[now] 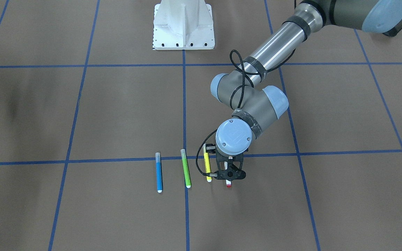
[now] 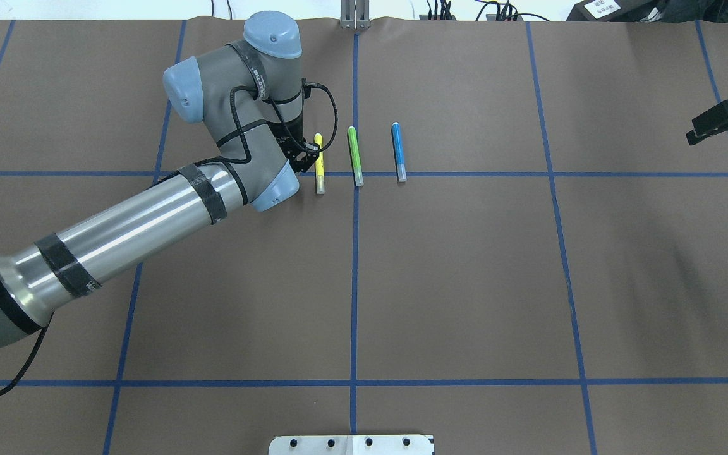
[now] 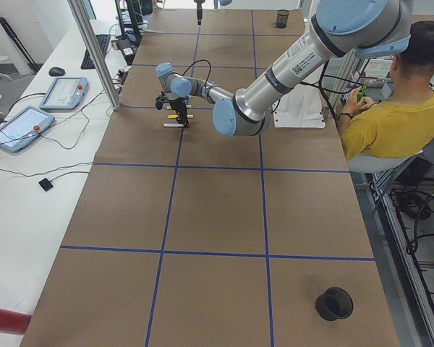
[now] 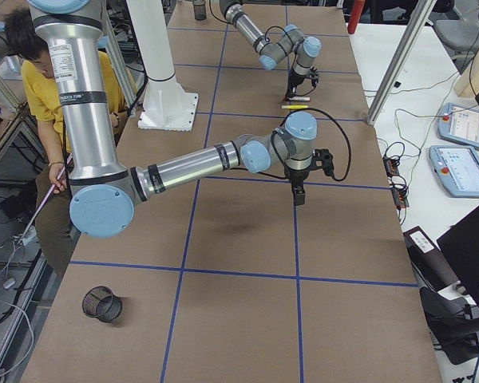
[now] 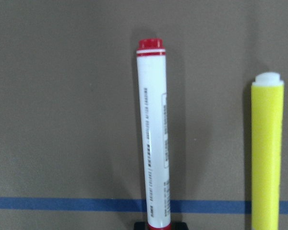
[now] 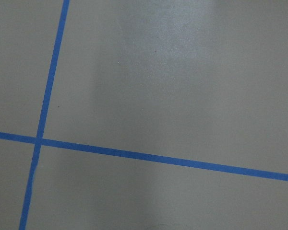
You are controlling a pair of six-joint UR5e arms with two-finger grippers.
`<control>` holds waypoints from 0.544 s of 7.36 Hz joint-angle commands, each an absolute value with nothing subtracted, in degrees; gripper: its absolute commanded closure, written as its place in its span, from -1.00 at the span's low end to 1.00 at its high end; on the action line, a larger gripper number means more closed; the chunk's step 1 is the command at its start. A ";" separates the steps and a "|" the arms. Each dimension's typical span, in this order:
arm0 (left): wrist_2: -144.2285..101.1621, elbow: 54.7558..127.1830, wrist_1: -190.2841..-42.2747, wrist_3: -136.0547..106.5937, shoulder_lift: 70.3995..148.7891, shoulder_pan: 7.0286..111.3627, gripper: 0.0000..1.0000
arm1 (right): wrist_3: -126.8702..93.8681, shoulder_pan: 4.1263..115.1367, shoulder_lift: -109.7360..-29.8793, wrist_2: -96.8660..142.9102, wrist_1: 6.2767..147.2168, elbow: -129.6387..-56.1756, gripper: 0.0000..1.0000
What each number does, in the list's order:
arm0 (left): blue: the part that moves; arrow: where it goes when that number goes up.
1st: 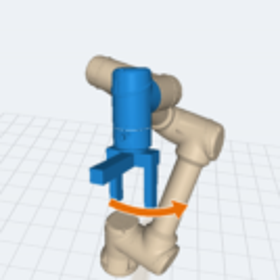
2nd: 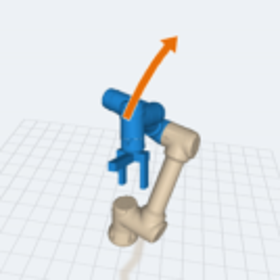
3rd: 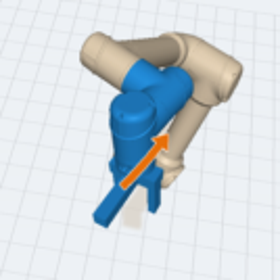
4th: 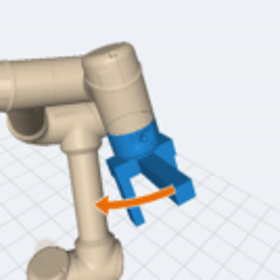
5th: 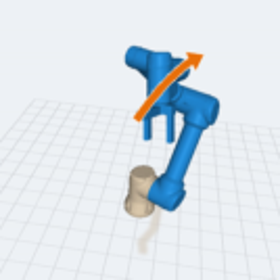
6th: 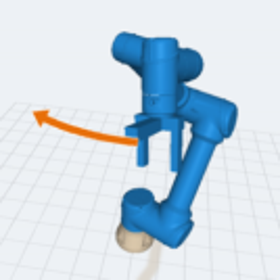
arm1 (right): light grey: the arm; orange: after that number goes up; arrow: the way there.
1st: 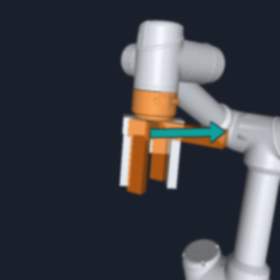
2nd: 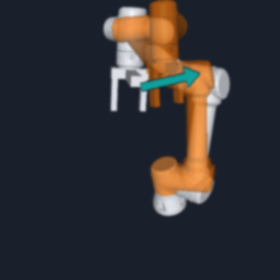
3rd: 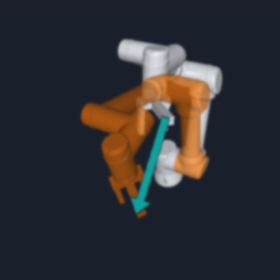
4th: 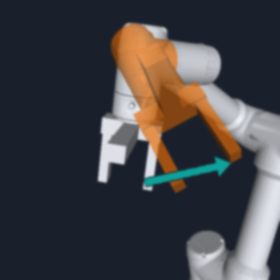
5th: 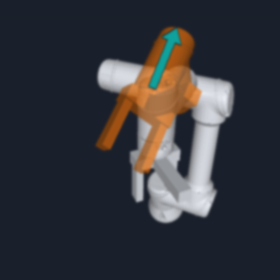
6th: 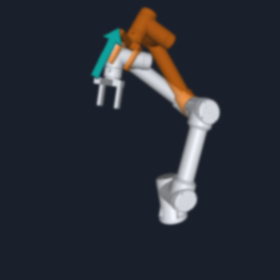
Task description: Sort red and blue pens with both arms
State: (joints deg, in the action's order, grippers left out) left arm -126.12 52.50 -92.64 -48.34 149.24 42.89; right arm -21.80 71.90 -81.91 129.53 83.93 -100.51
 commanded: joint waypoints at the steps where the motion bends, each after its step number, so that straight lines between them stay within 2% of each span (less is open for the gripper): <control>1: -126.12 52.73 -92.64 -48.34 149.24 42.89 0.86 | -21.80 71.89 -81.91 129.46 83.94 -100.55 -1.00; 2: -126.12 53.17 -92.72 -48.25 149.24 42.89 1.00 | -21.80 71.89 -81.91 129.46 83.94 -100.55 -1.00; 4: -126.38 55.44 -92.38 -47.72 149.15 43.24 1.00 | -21.80 71.89 -81.91 129.46 83.85 -100.46 -1.00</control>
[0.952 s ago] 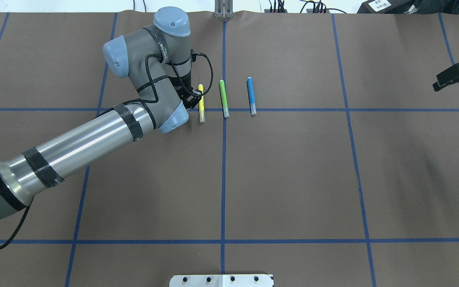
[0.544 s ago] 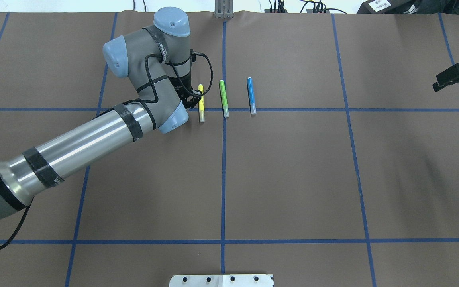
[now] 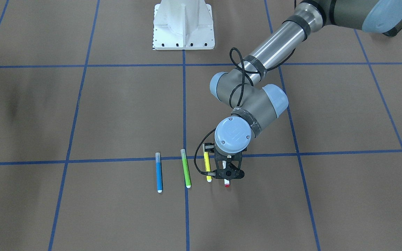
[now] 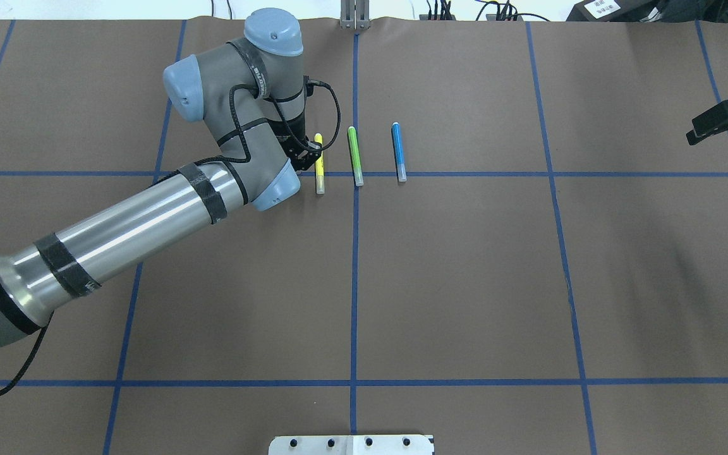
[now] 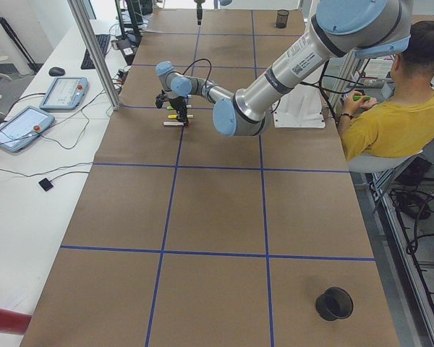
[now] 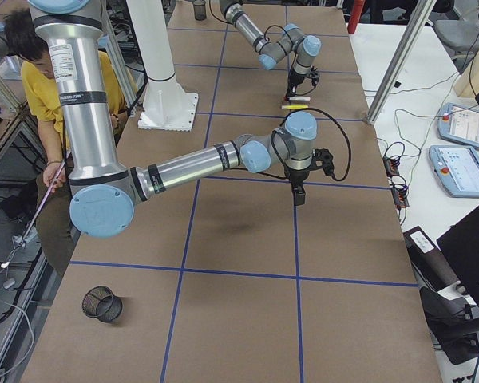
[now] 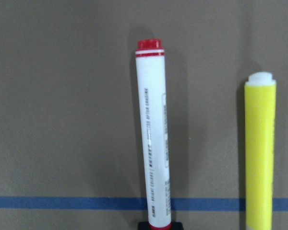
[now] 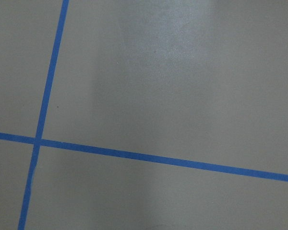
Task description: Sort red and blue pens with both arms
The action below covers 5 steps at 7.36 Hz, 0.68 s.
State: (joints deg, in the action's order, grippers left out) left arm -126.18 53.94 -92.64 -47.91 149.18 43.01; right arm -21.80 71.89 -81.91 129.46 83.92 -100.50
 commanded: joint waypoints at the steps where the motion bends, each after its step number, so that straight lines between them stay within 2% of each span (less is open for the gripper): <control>1: -129.00 57.03 -91.68 -47.64 149.06 44.11 1.00 | -21.80 71.89 -81.91 129.46 83.93 -100.55 -1.00; 3: -129.64 63.50 -87.91 -46.77 146.27 44.65 1.00 | -21.80 71.89 -82.09 129.55 83.85 -100.63 -1.00; 5: -129.64 75.35 -76.44 -38.63 140.65 47.44 1.00 | -21.80 71.89 -82.35 129.55 83.85 -100.63 -1.00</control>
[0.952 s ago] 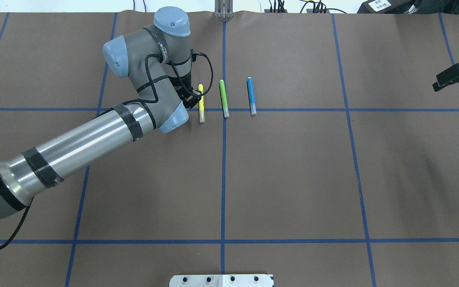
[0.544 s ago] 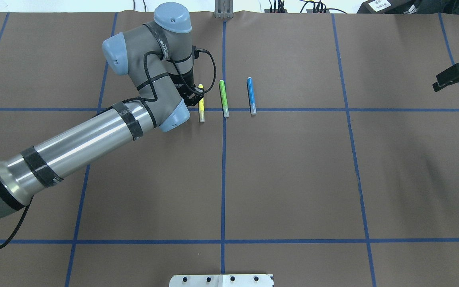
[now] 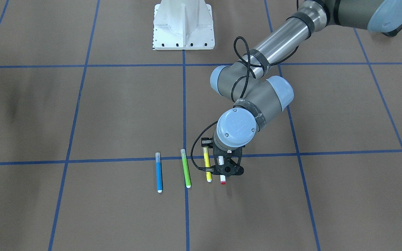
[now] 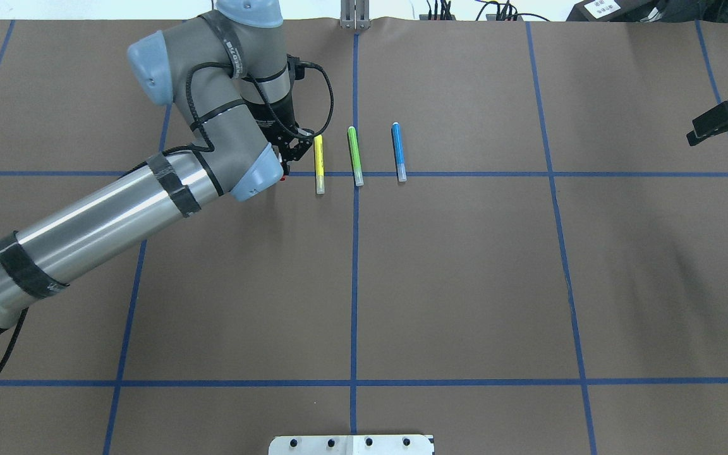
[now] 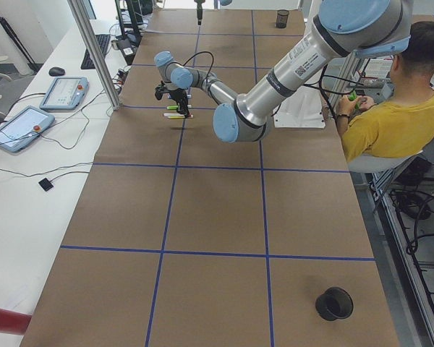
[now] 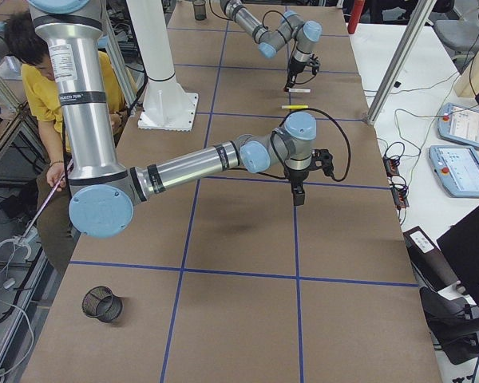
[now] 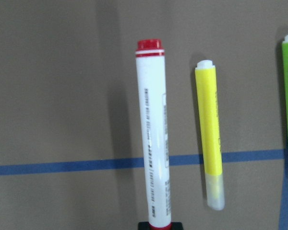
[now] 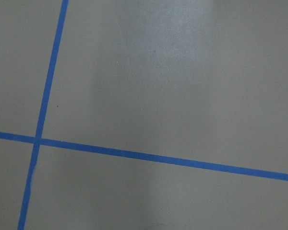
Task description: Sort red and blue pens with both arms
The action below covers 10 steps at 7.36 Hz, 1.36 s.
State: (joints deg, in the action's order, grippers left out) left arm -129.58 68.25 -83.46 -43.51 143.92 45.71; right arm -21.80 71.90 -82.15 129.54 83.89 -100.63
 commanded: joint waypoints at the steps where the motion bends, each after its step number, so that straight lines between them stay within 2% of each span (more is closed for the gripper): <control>1: -129.46 83.76 -70.81 -33.10 135.32 49.38 1.00 | -21.80 71.89 -82.53 129.64 83.85 -100.63 -1.00; 2: -129.20 91.59 -66.92 -27.65 129.09 51.92 1.00 | -21.80 71.89 -82.53 129.55 83.85 -100.63 -1.00; 4: -124.49 103.65 -57.97 -10.65 120.36 56.23 1.00 | -21.80 71.89 -82.62 129.64 83.93 -100.63 -1.00; 6: -115.18 114.30 -53.35 6.68 107.30 58.17 1.00 | -21.80 71.89 -82.70 129.64 83.94 -100.63 -1.00; 8: -109.10 118.72 -53.96 23.47 95.84 64.83 1.00 | -21.80 71.89 -82.71 129.64 83.93 -100.63 -1.00; 10: -103.13 120.14 -59.37 34.94 85.32 73.96 1.00 | -21.80 71.81 -82.71 129.64 83.93 -100.63 -1.00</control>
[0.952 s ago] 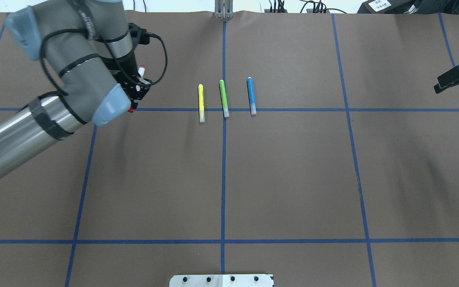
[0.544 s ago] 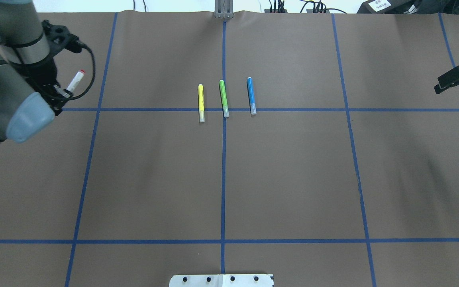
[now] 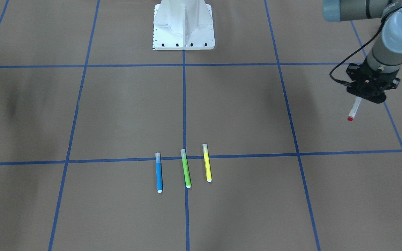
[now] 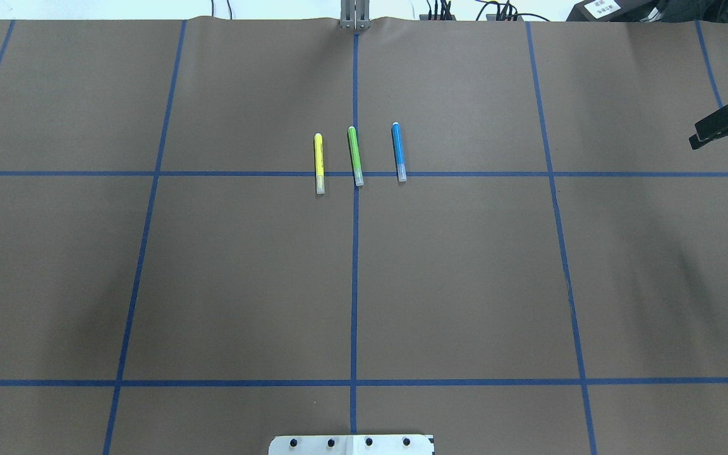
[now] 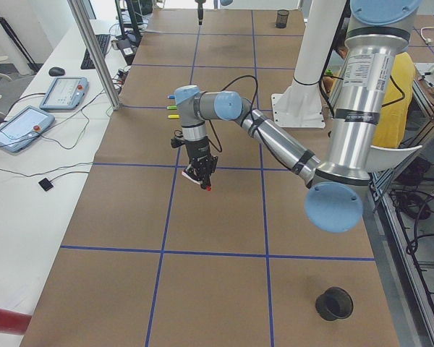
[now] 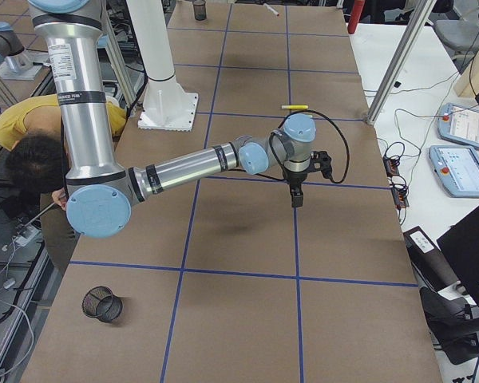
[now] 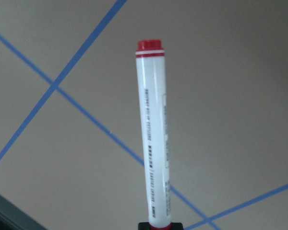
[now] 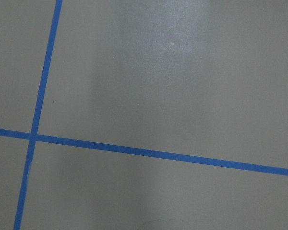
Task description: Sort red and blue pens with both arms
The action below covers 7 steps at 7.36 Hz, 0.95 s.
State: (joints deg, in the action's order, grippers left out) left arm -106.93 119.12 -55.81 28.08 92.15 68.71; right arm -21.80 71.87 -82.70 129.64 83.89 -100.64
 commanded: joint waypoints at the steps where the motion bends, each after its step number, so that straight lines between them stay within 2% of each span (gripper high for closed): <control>1: -99.35 120.67 -68.64 35.33 75.94 76.27 1.00 | -21.80 71.81 -82.71 129.64 83.85 -100.63 -1.00; 2: -98.36 120.50 -80.13 35.94 66.19 76.55 1.00 | -21.80 71.81 -82.79 129.73 83.85 -100.63 -1.00; 7: -82.28 121.55 -91.02 48.66 46.80 77.96 1.00 | -21.80 71.63 -82.97 129.73 83.85 -100.72 -1.00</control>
State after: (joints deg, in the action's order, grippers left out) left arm -85.62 121.47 -87.28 45.46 52.05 77.93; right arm -21.80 71.69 -82.95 129.68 83.86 -100.71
